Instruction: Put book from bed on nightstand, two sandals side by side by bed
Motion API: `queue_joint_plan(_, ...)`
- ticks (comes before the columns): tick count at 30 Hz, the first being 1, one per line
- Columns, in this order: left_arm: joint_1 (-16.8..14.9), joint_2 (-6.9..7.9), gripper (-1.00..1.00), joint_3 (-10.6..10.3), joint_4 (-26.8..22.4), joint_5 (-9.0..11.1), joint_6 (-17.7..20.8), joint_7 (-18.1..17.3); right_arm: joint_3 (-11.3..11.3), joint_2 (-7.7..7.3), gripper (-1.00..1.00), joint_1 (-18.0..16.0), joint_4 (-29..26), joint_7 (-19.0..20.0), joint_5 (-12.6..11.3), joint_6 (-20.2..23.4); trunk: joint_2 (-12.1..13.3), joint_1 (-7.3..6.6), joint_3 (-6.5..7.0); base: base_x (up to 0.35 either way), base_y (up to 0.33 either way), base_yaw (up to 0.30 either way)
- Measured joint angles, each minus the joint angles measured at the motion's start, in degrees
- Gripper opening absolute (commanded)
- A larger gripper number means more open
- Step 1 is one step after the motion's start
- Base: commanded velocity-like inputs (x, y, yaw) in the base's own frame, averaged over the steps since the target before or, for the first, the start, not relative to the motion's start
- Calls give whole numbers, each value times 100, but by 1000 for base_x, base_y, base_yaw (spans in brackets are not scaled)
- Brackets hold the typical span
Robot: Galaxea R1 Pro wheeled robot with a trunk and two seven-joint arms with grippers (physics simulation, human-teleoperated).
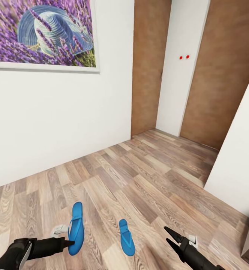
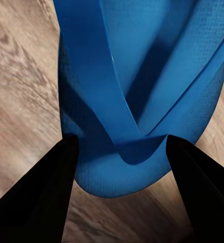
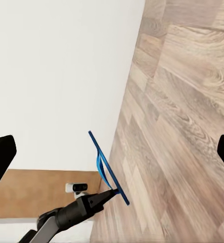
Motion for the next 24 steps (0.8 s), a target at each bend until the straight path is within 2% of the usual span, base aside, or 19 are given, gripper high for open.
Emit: queue_joint_plan(24,0,-2,-100,0,1,4,3,0,-5,9,100,0,0,0,0,0,0,0,0,0,0,260)
